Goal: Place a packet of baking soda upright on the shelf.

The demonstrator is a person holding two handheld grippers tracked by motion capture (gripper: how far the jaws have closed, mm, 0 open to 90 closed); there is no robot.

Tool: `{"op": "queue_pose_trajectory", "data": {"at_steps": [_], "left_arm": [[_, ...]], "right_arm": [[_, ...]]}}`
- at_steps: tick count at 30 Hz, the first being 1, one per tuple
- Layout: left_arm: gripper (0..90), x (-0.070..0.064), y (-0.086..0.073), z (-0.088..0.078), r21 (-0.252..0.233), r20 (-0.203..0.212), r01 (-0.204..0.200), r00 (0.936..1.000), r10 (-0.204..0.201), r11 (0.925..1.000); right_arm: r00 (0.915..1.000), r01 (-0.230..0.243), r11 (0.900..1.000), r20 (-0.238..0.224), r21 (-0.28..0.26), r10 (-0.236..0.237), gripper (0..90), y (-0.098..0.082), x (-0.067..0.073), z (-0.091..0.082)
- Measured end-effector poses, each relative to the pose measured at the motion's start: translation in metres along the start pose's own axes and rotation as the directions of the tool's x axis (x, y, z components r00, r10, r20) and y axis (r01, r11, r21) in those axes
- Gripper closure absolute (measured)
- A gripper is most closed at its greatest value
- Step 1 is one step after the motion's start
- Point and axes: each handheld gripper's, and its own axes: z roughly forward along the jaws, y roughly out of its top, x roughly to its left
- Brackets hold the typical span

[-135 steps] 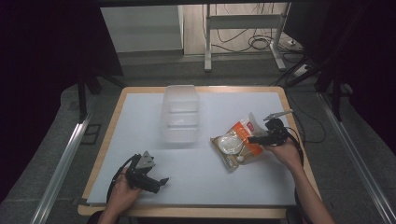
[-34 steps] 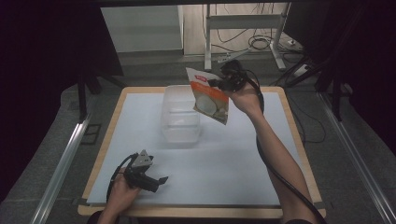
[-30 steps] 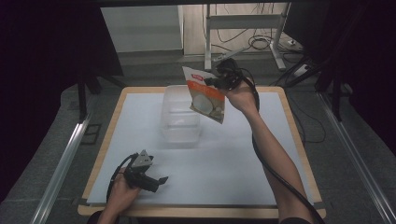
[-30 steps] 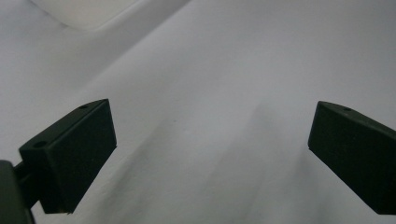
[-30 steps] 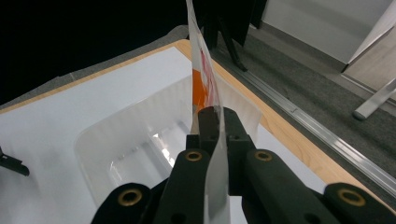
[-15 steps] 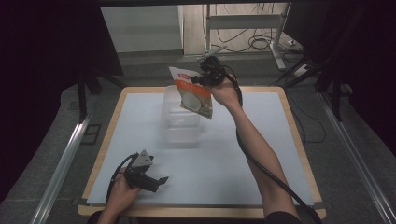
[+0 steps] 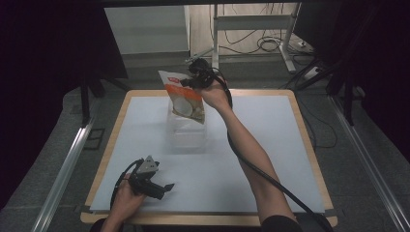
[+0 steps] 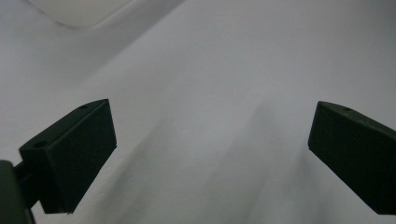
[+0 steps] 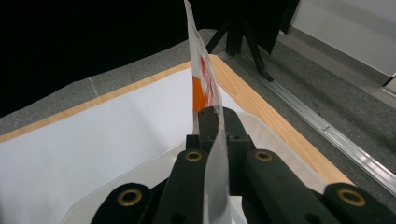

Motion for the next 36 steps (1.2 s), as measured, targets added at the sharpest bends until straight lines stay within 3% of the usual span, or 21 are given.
{"op": "queue_pose_trajectory", "data": {"at_steps": [17,22,24,26,36], "left_arm": [[1.2,-0.002,0.0,0.001,0.009,0.001,-0.005,1.0,0.005,1.0],[1.2,-0.002,0.0,0.001,0.01,0.001,-0.005,1.0,0.005,0.9999],[1.2,-0.002,0.0,0.001,0.01,0.001,-0.005,1.0,0.005,0.9999],[1.2,-0.002,0.0,0.001,0.01,0.001,-0.004,1.0,0.004,0.9999],[1.2,-0.003,0.001,0.002,0.014,0.001,-0.007,1.0,0.007,0.9999]], "right_arm": [[0.9997,-0.021,1.0,-0.015,-0.013,0.021,88.8,-0.009,-0.003,0.017],[0.9997,-0.022,1.0,-0.011,0.005,0.022,88.7,-0.016,-0.005,0.023],[0.9999,-0.015,0.999,0.002,0.038,0.015,88.6,-0.021,-0.005,0.028],[0.999,-0.041,0.999,-0.016,0.0,0.041,88.6,-0.026,-0.01,0.027],[0.9965,-0.061,0.998,-0.058,-0.024,0.06,88.7,-0.024,-0.005,0.025]]}}
